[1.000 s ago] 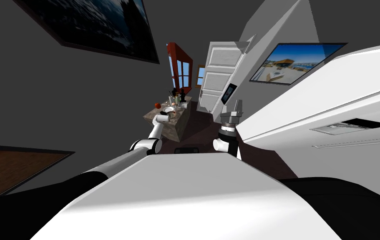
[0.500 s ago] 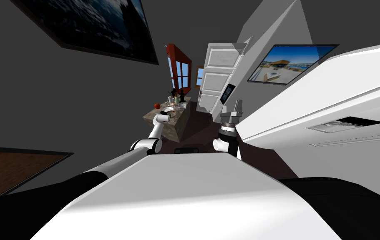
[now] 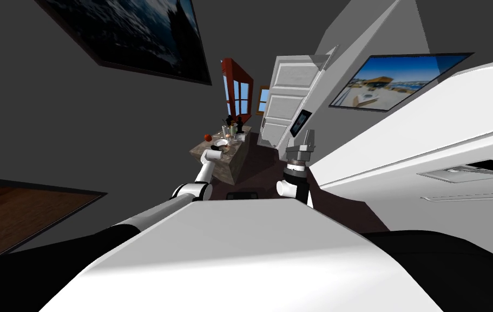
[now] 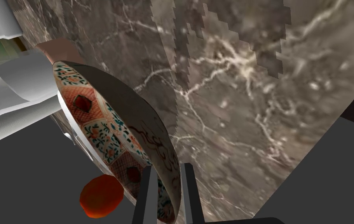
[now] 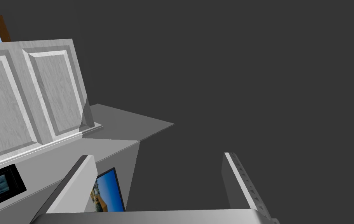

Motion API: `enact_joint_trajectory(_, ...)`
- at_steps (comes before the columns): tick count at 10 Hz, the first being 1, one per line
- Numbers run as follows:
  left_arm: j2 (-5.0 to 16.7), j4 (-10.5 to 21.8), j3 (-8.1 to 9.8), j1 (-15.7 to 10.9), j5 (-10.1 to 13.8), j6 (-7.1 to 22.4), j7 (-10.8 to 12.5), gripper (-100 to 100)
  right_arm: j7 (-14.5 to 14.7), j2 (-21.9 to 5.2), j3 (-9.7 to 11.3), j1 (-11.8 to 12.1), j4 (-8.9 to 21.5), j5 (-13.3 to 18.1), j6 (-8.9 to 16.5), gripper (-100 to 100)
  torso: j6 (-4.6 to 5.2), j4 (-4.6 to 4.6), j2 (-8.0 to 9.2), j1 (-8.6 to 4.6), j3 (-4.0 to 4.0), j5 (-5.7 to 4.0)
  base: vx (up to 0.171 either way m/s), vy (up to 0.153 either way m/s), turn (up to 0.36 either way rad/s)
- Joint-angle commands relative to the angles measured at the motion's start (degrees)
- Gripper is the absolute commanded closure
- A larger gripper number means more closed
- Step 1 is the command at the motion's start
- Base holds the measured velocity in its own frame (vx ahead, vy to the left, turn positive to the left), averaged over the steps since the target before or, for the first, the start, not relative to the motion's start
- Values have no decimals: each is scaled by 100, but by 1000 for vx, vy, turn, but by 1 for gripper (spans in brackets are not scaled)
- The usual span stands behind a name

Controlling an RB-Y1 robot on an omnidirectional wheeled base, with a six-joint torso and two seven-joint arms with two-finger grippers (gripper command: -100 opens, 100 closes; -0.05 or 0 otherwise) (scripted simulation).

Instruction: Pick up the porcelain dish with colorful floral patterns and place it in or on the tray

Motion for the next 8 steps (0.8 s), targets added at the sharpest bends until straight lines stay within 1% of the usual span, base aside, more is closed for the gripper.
enact_joint_trajectory(1,-144,-286,-109,109,-89,154,6,100,0,0,0,0,0,0,0,0,0,0,0,0,0,0,34,42,93)
enact_joint_trajectory(2,-231,-426,-173,179,-142,244,12,100,0,0,0,0,0,0,0,0,3,4,4,-2,4,-2,39,33,92)
enact_joint_trajectory(3,-231,-457,-173,179,-142,244,12,100,0,0,0,0,0,0,0,0,2,2,7,-5,5,-2,31,19,20)
enact_joint_trajectory(7,-579,-1136,-426,460,-355,602,35,100,0,0,0,0,0,0,0,0,1,5,17,0,10,-3,30,26,98)
enact_joint_trajectory(8,-535,-1019,-387,418,-333,540,43,100,0,0,0,0,0,0,0,0,4,7,17,-1,12,-4,16,10,19)
